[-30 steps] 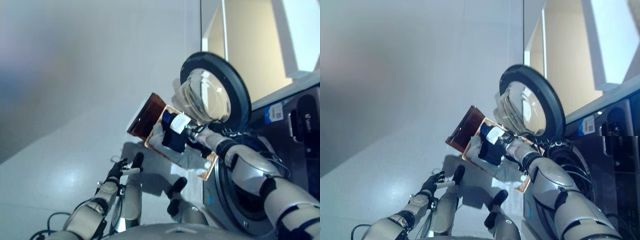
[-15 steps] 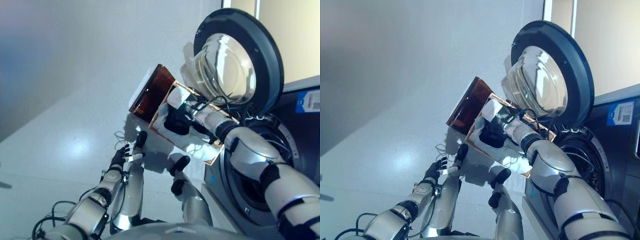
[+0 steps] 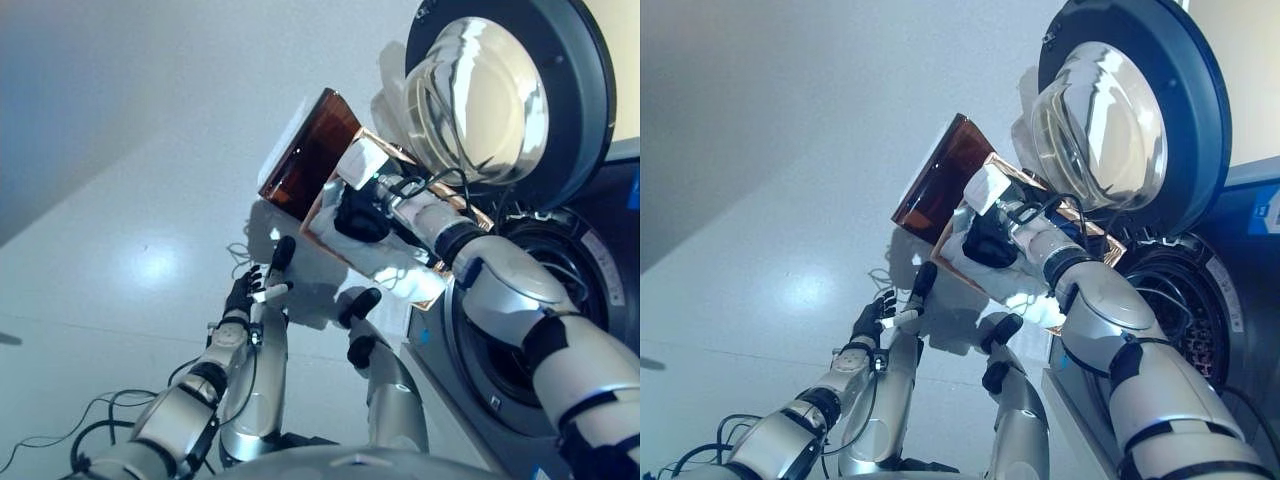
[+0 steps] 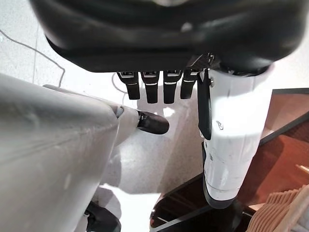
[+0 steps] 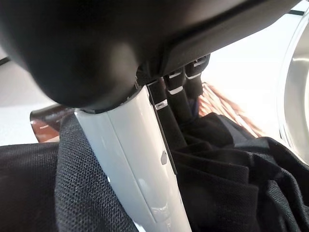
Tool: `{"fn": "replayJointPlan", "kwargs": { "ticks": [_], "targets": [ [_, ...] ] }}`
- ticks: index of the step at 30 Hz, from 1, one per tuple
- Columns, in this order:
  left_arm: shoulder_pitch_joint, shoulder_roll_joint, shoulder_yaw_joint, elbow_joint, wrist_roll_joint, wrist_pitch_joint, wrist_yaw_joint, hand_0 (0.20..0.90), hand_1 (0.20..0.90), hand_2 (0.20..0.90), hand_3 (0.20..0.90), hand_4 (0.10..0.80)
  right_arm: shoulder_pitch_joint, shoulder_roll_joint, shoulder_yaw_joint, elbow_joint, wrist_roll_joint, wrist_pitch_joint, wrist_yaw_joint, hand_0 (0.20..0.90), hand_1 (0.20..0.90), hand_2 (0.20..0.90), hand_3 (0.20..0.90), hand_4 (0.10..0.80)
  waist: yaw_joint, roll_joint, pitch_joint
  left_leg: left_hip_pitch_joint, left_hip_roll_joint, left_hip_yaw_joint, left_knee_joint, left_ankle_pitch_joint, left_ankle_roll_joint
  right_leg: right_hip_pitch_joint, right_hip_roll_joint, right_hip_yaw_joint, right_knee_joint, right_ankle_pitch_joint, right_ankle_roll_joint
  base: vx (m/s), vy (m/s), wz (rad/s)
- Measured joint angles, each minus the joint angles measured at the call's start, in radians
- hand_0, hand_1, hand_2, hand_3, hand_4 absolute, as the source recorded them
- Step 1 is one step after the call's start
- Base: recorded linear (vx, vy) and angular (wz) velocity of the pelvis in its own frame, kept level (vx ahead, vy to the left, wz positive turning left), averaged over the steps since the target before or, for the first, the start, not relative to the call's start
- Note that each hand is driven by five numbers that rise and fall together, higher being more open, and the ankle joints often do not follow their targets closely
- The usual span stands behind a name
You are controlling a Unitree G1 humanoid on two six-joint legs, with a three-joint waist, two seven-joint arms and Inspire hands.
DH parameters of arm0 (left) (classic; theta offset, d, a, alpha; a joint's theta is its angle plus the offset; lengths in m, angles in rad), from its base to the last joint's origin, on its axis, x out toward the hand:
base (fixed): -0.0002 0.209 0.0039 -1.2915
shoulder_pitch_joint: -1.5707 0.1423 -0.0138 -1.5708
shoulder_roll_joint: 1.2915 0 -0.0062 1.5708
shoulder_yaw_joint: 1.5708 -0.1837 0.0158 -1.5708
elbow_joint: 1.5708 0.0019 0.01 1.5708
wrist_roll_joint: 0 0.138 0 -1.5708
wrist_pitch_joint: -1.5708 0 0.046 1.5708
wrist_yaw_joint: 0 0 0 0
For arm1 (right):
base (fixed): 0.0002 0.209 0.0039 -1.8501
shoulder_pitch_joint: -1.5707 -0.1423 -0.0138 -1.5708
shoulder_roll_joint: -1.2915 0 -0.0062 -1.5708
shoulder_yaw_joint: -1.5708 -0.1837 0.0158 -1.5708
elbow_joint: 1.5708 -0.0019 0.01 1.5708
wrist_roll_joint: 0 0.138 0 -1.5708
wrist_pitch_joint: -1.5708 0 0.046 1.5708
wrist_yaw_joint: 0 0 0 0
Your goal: Pick up the clothes and place them into the washing machine
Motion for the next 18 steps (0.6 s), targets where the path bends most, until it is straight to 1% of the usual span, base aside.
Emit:
{"fn": "replayJointPlan", "kwargs": {
  "ticks": [1, 4, 5, 7, 8, 9, 18],
  "targets": [
    [0.0, -0.001, -0.001, 0.0, -0.006, 0.0, 0.0, 0.9, 0.9, 0.9, 0.9, 0.8, -0.001, 0.0, 0.0, 0.001, 0.0, 0.0, -0.004, 0.9, 0.9, 0.9, 0.9, 0.8, 0.0, 0.0, 0.0, -0.004, 0.0, 0.002, 0.0, 0.001, 0.0, -0.008, 0.001, 0.01, 0.004, 0.0, 0.0, -0.017, -0.002, -0.05],
    [-0.001, 0.0, 0.0, 0.0, -0.008, 0.0, 0.0, 0.9, 0.9, 0.9, 0.9, 0.8, -0.01, -0.001, 0.0, 0.001, 0.0, 0.0, -0.006, 0.9, 0.9, 0.9, 0.9, 0.8, -0.001, -0.001, 0.002, -0.009, 0.001, 0.003, 0.0, 0.005, 0.001, -0.015, 0.001, 0.013, 0.007, 0.0, 0.0, -0.006, 0.002, -0.02],
    [-0.001, 0.0, 0.0, -0.001, -0.008, 0.0, 0.0, 0.9, 0.9, 0.9, 0.9, 0.8, -0.01, -0.001, 0.0, 0.001, 0.0, -0.001, -0.005, 0.859, 0.859, 0.859, 0.859, 0.771, -0.001, -0.002, 0.002, -0.009, 0.001, 0.003, 0.001, 0.005, 0.001, -0.016, 0.001, 0.015, 0.008, 0.0, 0.0, 0.0, 0.0, 0.0],
    [-0.003, 0.0, 0.0, 0.0, -0.01, -0.001, 0.0, 0.9, 0.9, 0.9, 0.9, 0.8, -0.012, -0.001, 0.001, 0.001, 0.001, -0.001, -0.005, 0.716, 0.716, 0.716, 0.716, 0.669, -0.001, -0.004, 0.004, -0.009, 0.001, 0.004, 0.001, 0.005, 0.001, -0.017, 0.0, 0.018, 0.009, 0.0, 0.0, 0.0, 0.0, 0.0],
    [-0.003, 0.0, 0.0, -0.001, -0.015, -0.001, 0.0, 0.9, 0.9, 0.9, 0.9, 0.8, -0.012, -0.001, 0.001, 0.001, 0.001, -0.002, -0.005, 0.378, 0.378, 0.378, 0.378, 0.427, 0.0, -0.005, 0.005, -0.009, 0.0, 0.005, 0.001, 0.005, 0.002, -0.02, -0.001, 0.023, 0.013, 0.0, 0.0, -0.01, 0.0, -0.05],
    [-0.004, 0.0, 0.0, -0.001, -0.024, -0.001, 0.0, 0.9, 0.9, 0.9, 0.9, 0.8, -0.014, -0.001, 0.001, 0.002, 0.001, -0.002, -0.005, 0.2, 0.2, 0.2, 0.2, 0.3, 0.001, -0.007, 0.006, -0.009, 0.0, 0.01, 0.001, 0.006, 0.002, -0.024, -0.001, 0.031, 0.015, 0.0, 0.0, -0.012, -0.009, -0.09],
    [-0.005, 0.001, 0.0, -0.002, -0.043, -0.001, 0.001, 0.9, 0.9, 0.9, 0.9, 0.8, -0.019, -0.003, 0.003, 0.008, 0.001, -0.001, -0.005, 0.2, 0.2, 0.2, 0.2, 0.3, 0.002, -0.011, 0.012, -0.007, 0.001, 0.015, 0.001, 0.01, 0.003, -0.026, 0.001, 0.038, 0.017, 0.001, -0.001, -0.003, -0.003, -0.02]
  ]
}}
